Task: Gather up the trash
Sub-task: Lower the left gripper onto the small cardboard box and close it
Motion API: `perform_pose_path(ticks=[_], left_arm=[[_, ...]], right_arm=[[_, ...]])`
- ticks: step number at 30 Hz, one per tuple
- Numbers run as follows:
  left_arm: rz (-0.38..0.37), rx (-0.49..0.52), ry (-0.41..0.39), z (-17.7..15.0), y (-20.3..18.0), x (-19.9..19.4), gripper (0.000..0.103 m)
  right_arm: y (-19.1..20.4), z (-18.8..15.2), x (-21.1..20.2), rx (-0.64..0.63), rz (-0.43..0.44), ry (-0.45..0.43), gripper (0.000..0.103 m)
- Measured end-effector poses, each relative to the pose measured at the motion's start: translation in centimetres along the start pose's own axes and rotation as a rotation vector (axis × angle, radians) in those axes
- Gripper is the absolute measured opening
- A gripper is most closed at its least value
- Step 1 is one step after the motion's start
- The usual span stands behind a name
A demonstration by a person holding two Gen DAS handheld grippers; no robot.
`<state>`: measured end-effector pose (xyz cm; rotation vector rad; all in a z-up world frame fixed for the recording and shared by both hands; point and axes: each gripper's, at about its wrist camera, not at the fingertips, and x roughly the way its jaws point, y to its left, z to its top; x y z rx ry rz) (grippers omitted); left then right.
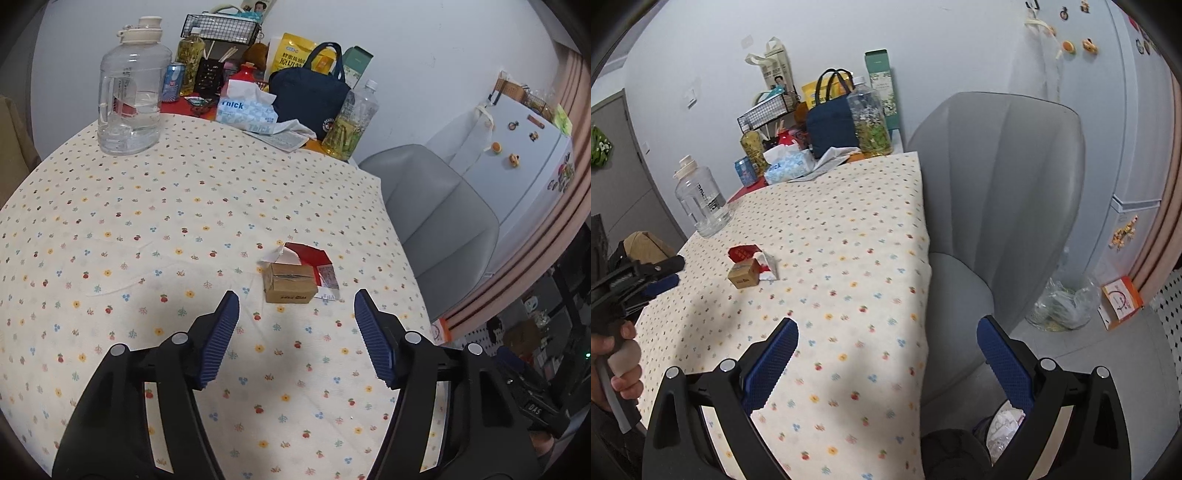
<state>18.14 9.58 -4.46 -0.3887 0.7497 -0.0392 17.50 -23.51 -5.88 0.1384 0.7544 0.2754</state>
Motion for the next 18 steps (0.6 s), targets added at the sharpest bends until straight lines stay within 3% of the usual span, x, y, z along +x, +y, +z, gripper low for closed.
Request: perform_pose_path(ticks=[8,18], left_arm=[[0.046,0.001,0.057,-0.1,-0.7,3.9,0.065],[0.104,0.041,0.101,0.0,-2.7,8.3,0.065]], right_arm=[[0.1,0.1,0.8,-0.008,0.019,0.011,0.095],[0.5,1.7,2.7,-0.118,0.017,0.032,0.095]])
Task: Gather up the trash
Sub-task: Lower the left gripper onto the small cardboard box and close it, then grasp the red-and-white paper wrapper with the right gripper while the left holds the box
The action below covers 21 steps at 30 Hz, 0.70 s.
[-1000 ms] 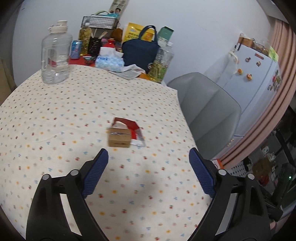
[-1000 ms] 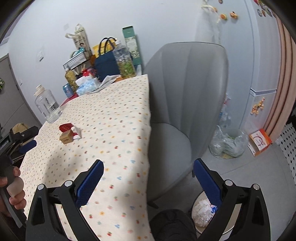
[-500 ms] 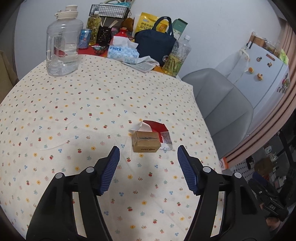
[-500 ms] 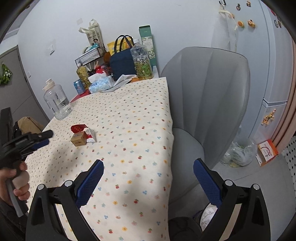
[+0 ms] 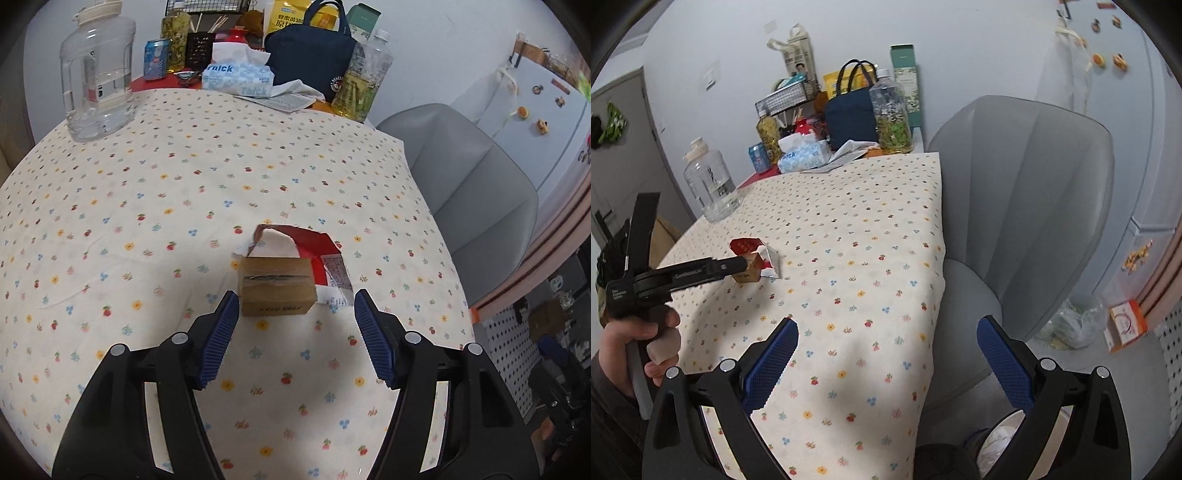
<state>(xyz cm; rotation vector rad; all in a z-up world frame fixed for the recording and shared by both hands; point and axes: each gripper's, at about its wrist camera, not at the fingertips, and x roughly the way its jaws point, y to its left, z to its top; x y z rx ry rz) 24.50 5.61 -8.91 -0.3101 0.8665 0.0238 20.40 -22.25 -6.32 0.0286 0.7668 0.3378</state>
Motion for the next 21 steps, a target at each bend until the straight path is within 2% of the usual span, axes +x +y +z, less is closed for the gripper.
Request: perform_pose_path(ticks=[4,5,6,11,17,19,21], left_arm=[[0.003,-0.048,0.01,0.0,0.4,1.3,0.064],[0.007,-0.049,0.012,0.0,0.4,1.5,0.048],[0.009,-0.047,0.021,-0.1,0.4,1.7,0.047],[-0.01,-0.03,-0.006,-0.7,0.8,0.1,0.046],[-0.01,-0.069,-0.038,-1.3,3.3,-2.6,0.046],[0.003,-0.073,-0.052,-1.6,4.0,-3.4,0.046],[0.013,-0.08,-0.06,-1.8,5.0,-4.1,0.046]], right_arm=[[0.3,0.9,0.4,-0.009,-0.004,0.011,0.095],[0.4,1.0,0.4,-0.011,-0.004,0.008,0.095],[0.6,1.1,0.4,-0.01,-0.003,0.008,0.095],[2.4,1.0,1.3,-0.036,0.012,0.025,0.095],[5.3,2.0,2.7,-0.093,0.043,0.035,0.094],[6.3,2.4,3.4,-0.111,0.064,0.048,0.091],[7.6,2.9,4.1,-0.136,0.083,0.071,0.084]])
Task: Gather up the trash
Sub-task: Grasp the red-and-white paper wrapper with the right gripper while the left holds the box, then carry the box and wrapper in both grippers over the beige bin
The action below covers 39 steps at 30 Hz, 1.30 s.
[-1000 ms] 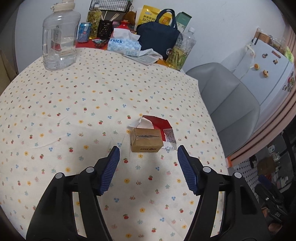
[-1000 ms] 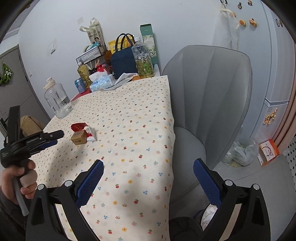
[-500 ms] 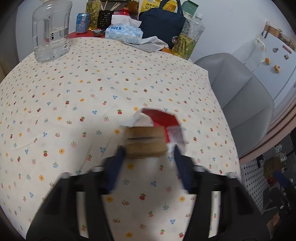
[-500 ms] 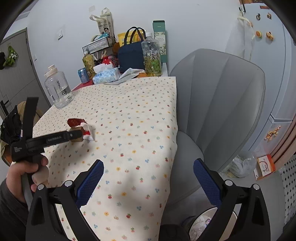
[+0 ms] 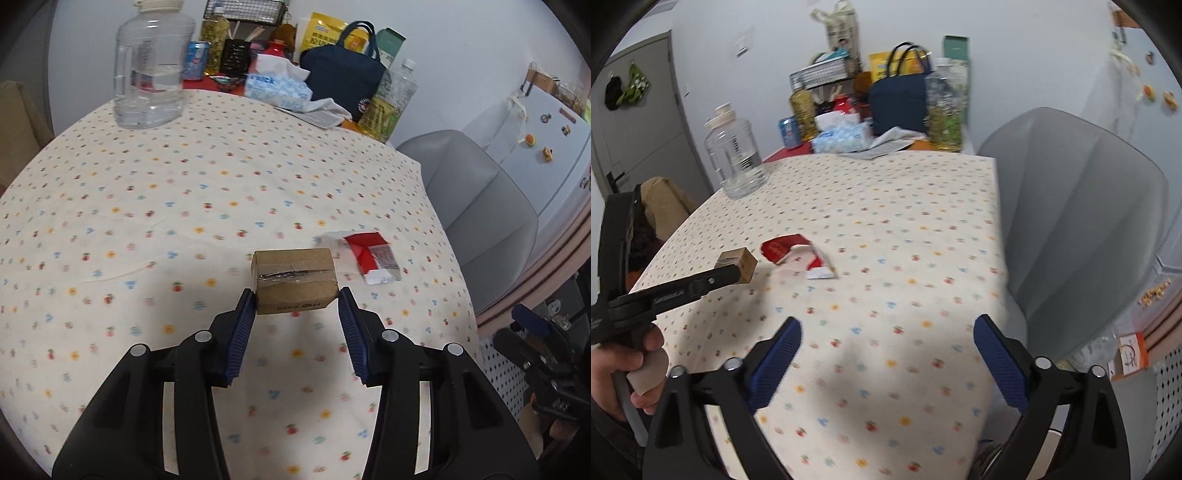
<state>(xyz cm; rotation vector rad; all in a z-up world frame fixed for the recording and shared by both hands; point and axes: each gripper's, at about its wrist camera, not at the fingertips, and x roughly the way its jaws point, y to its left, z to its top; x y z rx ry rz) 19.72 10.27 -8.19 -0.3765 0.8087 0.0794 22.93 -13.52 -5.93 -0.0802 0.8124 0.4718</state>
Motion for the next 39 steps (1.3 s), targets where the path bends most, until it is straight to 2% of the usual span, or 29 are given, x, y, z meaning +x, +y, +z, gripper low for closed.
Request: perform_pose_path(ticks=[5,12,20,21,22,23,24,25,28,39], left_arm=[[0.027,-0.036,-0.031,-0.4,2.9,-1.9,0.046],[0.048,-0.107,-0.043,-1.6,6.0,-3.0,0.046],[0.072,-0.172,-0.037,-2.3,8.1,-3.0,0.046],[0.074,-0.174,-0.039,-2.4,8.2,-3.1,0.046],[0.075,-0.175,-0.041,-2.4,8.2,-3.2,0.046],[0.076,-0.175,-0.043,-2.4,8.2,-3.3,0.046],[0.077,-0.176,-0.045,-2.4,8.2,-3.3,0.046],[0.076,-0.178,-0.045,-2.5,8.3,-3.4,0.046],[0.069,-0.181,-0.061,-2.6,8.1,-3.8,0.046],[0.013,-0.134,-0.104,-2.9,4.8,-6.4,0.046]], right_arm=[[2.3,1.0,2.4,-0.056,0.038,0.041,0.072],[5.2,2.7,6.8,-0.112,0.047,0.106,0.063],[6.9,4.9,11.0,-0.097,0.038,0.167,0.05],[6.8,5.0,11.3,-0.081,0.045,0.178,0.046],[6.7,5.0,11.7,-0.067,0.062,0.193,0.033],[6.6,5.0,12.0,-0.055,0.089,0.217,0.013],[6.6,4.8,12.1,-0.055,0.103,0.231,0.006],[6.7,4.7,11.9,-0.063,0.097,0.227,0.003],[6.5,3.9,10.4,-0.06,0.069,0.196,0.002],[3.4,0.4,3.1,0.036,0.145,0.131,0.002]])
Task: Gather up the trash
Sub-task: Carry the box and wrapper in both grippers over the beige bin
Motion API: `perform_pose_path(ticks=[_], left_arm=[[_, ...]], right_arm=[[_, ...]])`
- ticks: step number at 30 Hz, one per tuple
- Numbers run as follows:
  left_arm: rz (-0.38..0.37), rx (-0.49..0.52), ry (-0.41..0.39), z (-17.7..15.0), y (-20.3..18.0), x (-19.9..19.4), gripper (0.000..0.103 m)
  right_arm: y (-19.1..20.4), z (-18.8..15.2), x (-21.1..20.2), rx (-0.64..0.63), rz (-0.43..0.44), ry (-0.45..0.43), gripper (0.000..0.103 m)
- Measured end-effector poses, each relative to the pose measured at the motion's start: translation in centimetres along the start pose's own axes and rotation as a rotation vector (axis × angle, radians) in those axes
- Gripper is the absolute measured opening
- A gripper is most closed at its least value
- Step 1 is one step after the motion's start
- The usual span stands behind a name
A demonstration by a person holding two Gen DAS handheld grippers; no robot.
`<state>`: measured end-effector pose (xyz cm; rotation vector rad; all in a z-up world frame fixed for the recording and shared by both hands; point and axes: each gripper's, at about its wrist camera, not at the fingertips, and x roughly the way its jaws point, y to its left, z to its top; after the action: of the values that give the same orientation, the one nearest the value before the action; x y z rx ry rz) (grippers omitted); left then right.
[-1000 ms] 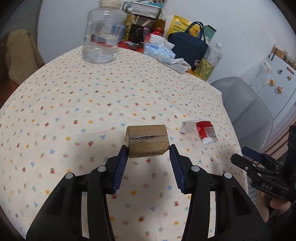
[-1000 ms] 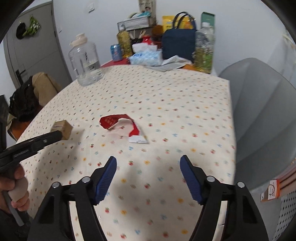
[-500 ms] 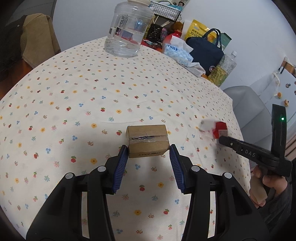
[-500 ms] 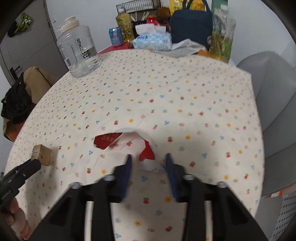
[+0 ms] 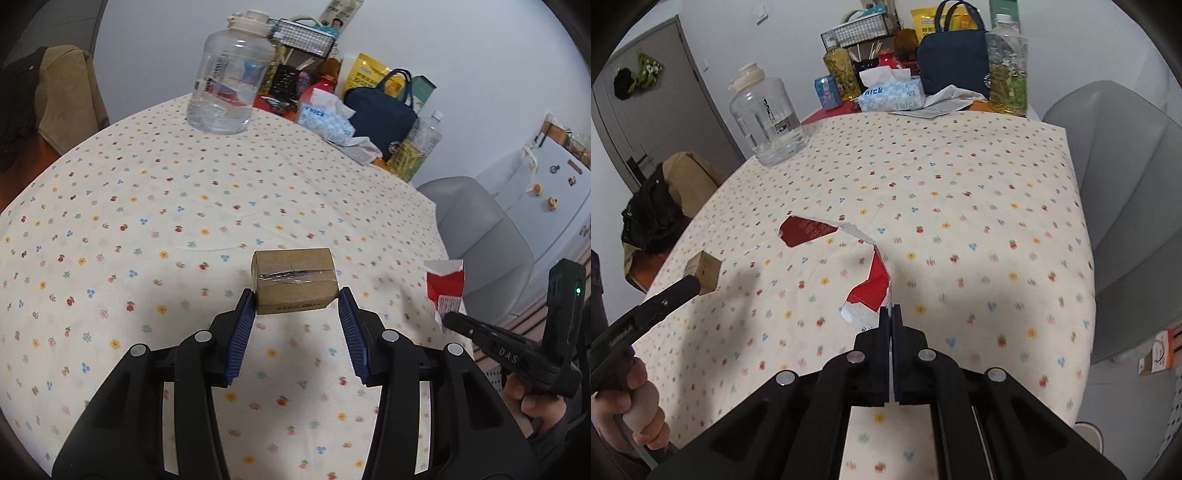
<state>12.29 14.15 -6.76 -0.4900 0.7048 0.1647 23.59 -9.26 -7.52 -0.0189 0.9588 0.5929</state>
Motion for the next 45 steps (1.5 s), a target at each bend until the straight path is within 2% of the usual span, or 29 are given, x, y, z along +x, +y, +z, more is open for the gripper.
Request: perform_pose_path(ticks=[4,8,11,20,23,30,45], left_arm=[[-0.041,0.039,0.011,-1.0,-2.4,-0.7,0.046],[-0.098,0.072,0.034,-2.4,-5.4,-1.1,0.046],[-0.141,0.105,0.051,-3.8,-8.0,-1.0,0.046],[-0.219,0.219,0.106,-6.8,-14.3,0.0,0.046],[-0.229,0.237,0.12,-7.4,-15.5,0.4,0.046],[-0.243,0.288,0.156,-9.0,-18.2,1.3,0.046],[-0.274,0.402,0.214,-12.0,-24.6,3.1,0.046]], right_arm=[[-0.8,-2.7,-3.3,0.048,0.037,-0.045,0.002],[-2.7,-5.5,-6.6,0.129,0.04,-0.091,0.002],[-4.2,-7.9,-8.8,0.195,0.004,-0.124,0.002],[-9.0,-12.5,-13.6,0.264,-0.121,-0.167,0.002],[-11.0,-13.8,-14.5,0.299,-0.171,-0.173,0.002],[-15.3,-16.7,-15.1,0.398,-0.2,-0.16,0.002],[-20.9,-21.5,-15.8,0.528,-0.228,-0.154,0.003]])
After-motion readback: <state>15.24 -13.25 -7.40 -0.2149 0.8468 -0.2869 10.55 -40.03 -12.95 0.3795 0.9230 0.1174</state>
